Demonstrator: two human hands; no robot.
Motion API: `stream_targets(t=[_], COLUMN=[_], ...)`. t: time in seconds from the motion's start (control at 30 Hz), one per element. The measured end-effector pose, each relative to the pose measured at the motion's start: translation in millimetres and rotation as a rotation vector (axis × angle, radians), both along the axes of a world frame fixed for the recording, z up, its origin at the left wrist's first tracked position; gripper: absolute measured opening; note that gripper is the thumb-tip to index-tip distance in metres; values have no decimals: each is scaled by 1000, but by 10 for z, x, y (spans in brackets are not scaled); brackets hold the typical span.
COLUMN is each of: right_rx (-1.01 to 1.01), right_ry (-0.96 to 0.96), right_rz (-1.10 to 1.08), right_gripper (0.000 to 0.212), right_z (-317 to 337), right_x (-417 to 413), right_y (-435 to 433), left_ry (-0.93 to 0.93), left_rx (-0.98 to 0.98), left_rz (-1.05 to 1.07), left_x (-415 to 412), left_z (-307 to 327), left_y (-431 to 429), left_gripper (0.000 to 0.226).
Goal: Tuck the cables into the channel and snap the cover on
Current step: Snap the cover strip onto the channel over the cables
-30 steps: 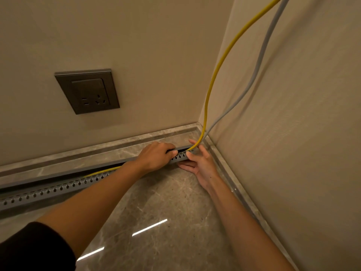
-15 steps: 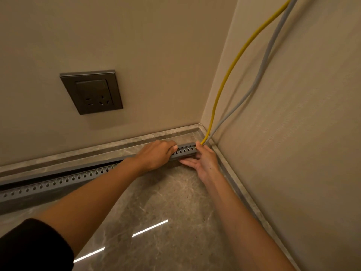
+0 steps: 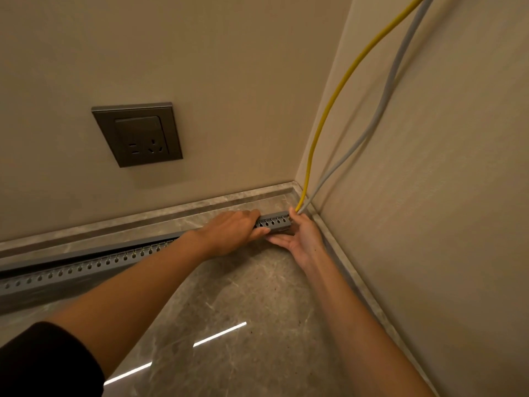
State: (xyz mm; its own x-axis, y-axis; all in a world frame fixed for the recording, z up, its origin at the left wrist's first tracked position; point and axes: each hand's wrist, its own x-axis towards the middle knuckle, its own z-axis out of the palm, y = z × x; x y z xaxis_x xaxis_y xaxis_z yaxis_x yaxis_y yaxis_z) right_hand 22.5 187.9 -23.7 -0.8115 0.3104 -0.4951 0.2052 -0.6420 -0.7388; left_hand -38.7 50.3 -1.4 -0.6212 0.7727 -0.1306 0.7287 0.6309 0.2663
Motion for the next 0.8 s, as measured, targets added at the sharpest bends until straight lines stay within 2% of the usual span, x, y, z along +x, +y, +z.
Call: stream_targets(t=[0.1, 0.2, 0.53, 0.8], right_rx=[-18, -3, 207, 217], right_ry=[107, 192, 228, 230], right_rz=[123, 203, 142, 124], right_gripper=[8, 19, 15, 14], right_z=[-89, -177, -268, -280], right_x=[86, 157, 103, 95], right_y=[73, 125, 67, 32], left_ry=[-19, -55, -320, -231], left_rx=[-47, -63, -117, -57], left_rz=[2, 7, 31, 119], left_x=[24, 24, -95, -61], left_z=[-5, 14, 93, 5], left_y=[7, 16, 112, 163], left_gripper=[41, 40, 31, 28])
